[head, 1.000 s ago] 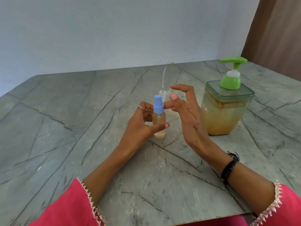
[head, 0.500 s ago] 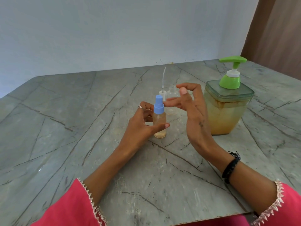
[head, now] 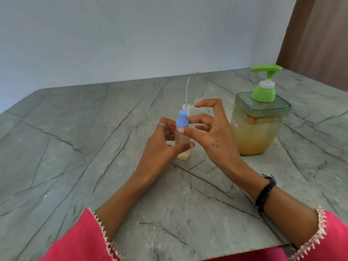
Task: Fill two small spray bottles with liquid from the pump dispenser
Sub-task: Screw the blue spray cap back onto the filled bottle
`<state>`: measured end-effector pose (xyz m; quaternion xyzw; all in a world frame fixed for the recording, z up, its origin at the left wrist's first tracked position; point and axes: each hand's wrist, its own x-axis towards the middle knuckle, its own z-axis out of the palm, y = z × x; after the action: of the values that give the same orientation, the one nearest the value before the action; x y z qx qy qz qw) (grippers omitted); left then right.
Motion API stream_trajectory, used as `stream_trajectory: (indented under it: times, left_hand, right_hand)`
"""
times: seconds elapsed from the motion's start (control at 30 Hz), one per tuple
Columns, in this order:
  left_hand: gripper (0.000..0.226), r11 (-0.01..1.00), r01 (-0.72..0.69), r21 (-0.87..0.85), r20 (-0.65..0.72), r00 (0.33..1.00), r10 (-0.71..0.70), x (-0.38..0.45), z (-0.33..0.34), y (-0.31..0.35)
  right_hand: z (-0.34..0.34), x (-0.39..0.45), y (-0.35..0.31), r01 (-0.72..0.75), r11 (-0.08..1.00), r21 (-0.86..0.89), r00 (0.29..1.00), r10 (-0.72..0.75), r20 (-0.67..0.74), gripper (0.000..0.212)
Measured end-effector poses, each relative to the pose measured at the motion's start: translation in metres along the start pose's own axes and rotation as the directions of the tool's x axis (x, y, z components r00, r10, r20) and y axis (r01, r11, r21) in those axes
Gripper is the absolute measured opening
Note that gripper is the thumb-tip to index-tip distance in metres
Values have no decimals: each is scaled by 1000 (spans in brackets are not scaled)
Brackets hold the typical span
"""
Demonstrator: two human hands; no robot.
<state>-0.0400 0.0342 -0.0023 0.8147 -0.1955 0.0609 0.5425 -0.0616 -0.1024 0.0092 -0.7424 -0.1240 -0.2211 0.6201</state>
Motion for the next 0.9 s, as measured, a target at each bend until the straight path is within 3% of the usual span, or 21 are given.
stream_trajectory:
  times: [0.17, 0.43, 0.6, 0.7, 0.9]
  left_hand:
    - [35, 995, -52, 87, -22, 998, 54, -2, 3, 3]
    - [46, 998, -31, 50, -18, 999, 32, -2, 1, 3]
    - [37, 998, -33, 59, -9, 999, 33, -4, 1, 5]
    - [40, 996, -47, 74, -17, 999, 49, -3, 2, 4]
    - [51, 999, -24, 39, -29, 999, 25, -2, 2, 3]
  right_hand:
    - [2, -2, -2, -15, 998, -53, 1000, 14, -28, 61]
    - [2, -3, -3, -31, 999, -14, 996, 32, 86, 39]
    - [2, -2, 0, -23, 998, -54, 1000, 23, -9, 53]
    - [2, -2, -1, -26, 998, -65, 1000, 27, 6, 58]
    - [2, -2, -4, 21, 999, -37, 997, -19, 74, 46]
